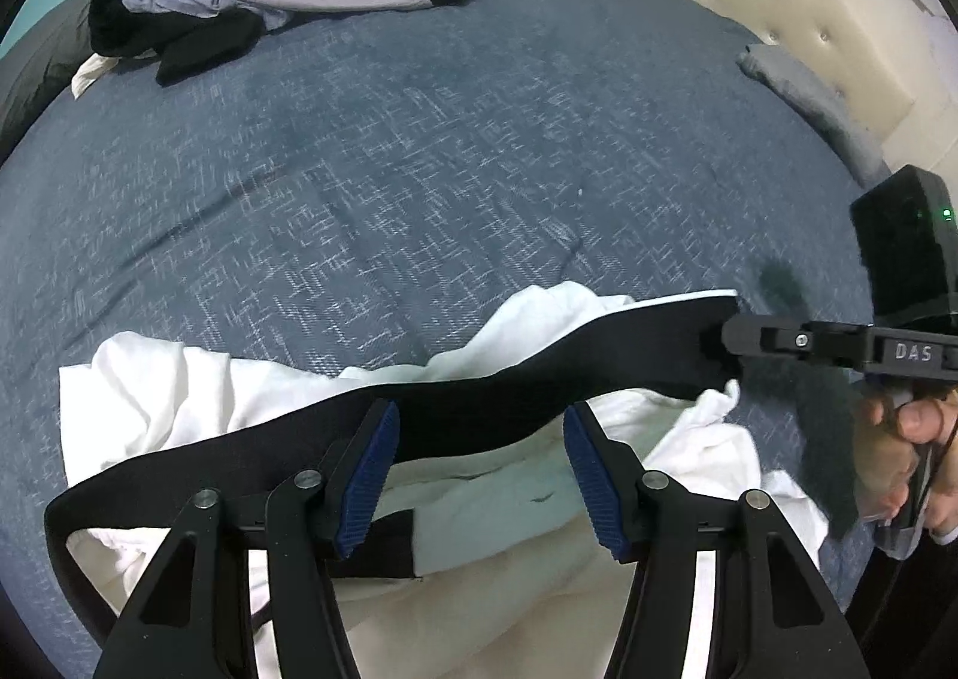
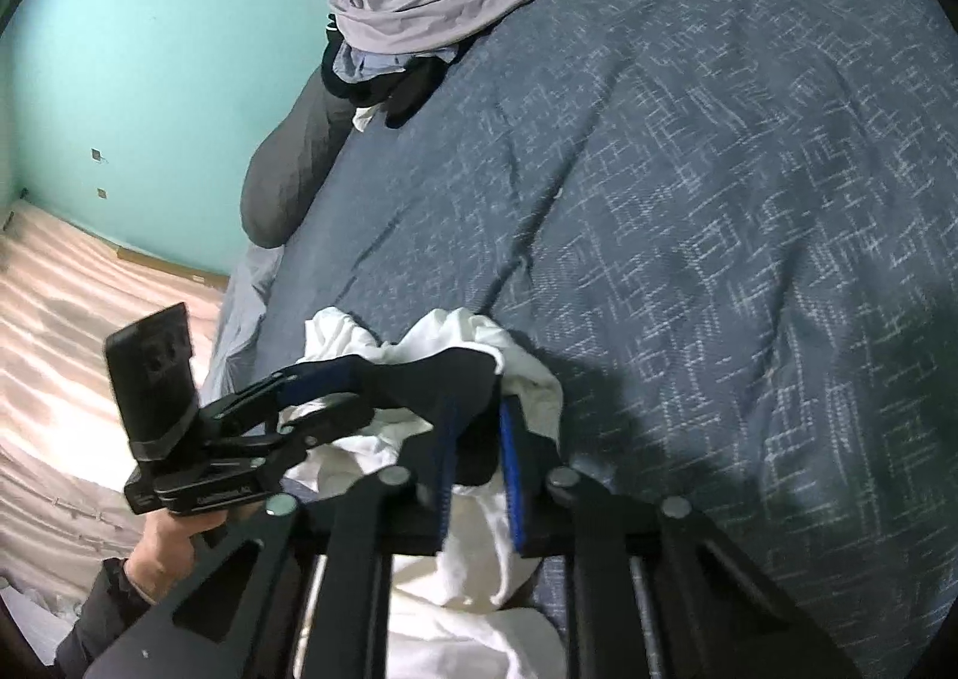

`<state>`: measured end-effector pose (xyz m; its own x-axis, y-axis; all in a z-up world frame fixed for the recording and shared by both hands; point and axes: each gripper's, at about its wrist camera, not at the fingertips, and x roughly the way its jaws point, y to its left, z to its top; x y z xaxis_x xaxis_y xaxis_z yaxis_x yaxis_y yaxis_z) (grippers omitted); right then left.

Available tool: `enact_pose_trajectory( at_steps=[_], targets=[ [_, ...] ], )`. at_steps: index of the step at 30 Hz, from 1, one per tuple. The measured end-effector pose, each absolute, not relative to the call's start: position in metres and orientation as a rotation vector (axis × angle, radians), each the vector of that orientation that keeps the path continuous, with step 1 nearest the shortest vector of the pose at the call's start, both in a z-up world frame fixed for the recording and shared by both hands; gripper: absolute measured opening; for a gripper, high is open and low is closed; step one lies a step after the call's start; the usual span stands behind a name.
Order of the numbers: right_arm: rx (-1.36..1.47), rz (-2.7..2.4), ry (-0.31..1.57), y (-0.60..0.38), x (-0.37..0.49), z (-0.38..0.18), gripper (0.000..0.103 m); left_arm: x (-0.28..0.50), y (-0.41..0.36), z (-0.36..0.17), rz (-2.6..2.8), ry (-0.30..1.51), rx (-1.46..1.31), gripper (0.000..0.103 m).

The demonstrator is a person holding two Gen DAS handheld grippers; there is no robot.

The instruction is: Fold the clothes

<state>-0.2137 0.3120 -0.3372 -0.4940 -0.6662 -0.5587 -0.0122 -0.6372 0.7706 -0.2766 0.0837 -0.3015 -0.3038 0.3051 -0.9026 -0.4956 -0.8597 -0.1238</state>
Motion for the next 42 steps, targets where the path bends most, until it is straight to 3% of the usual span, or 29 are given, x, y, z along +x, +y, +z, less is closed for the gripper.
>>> enact_pose_trajectory(
  at_steps=[5,8,11,16,18,20,22,33,34,35,37,41,42],
  targets=[
    [1.231,-2.163,-1.026,0.311,-0.213,-0.331,0.006,-0.279,0.082,-0.304,2.180,0.253,-1.465,0.019],
    [1.208,-2.163,-1.030,0.313,-0.214,-0.326,0.005,-0.280,0.080,-0.301,2.189,0.261,-1.452,0.005],
    [1.187,-2.167,-1.018,0.313,-0.215,-0.320,0.005,-0.280,0.077,-0.295,2.208,0.265,-1.427,0.000],
    [1.171,-2.176,-0.985,0.312,-0.219,-0.311,0.005,-0.282,0.074,-0.285,2.213,0.254,-1.396,0.001],
    [1.167,-2.176,-0.983,0.311,-0.219,-0.309,0.005,-0.285,0.075,-0.285,2.217,0.250,-1.402,0.007],
    [1.166,-2.172,-0.991,0.311,-0.218,-0.312,0.005,-0.288,0.078,-0.286,2.231,0.271,-1.408,0.042],
    [1.167,-2.166,-1.000,0.311,-0.218,-0.315,0.005,-0.292,0.080,-0.288,2.229,0.279,-1.407,0.052],
    [1.151,-2.157,-0.996,0.316,-0.217,-0.321,0.005,-0.291,0.085,-0.307,2.119,0.380,-1.407,0.056],
    [1.151,-2.157,-0.993,0.316,-0.217,-0.321,0.005,-0.292,0.084,-0.307,2.115,0.378,-1.411,0.051],
    [1.151,-2.158,-0.991,0.315,-0.217,-0.320,0.005,-0.293,0.083,-0.308,2.109,0.377,-1.416,0.038],
    [1.151,-2.161,-0.988,0.315,-0.217,-0.320,0.005,-0.294,0.082,-0.309,2.107,0.380,-1.419,0.023],
    [1.149,-2.163,-0.978,0.314,-0.217,-0.318,0.005,-0.292,0.079,-0.309,2.118,0.394,-1.414,0.000],
    [1.147,-2.164,-0.974,0.314,-0.217,-0.317,0.005,-0.291,0.079,-0.309,2.121,0.395,-1.410,0.000]
  ],
)
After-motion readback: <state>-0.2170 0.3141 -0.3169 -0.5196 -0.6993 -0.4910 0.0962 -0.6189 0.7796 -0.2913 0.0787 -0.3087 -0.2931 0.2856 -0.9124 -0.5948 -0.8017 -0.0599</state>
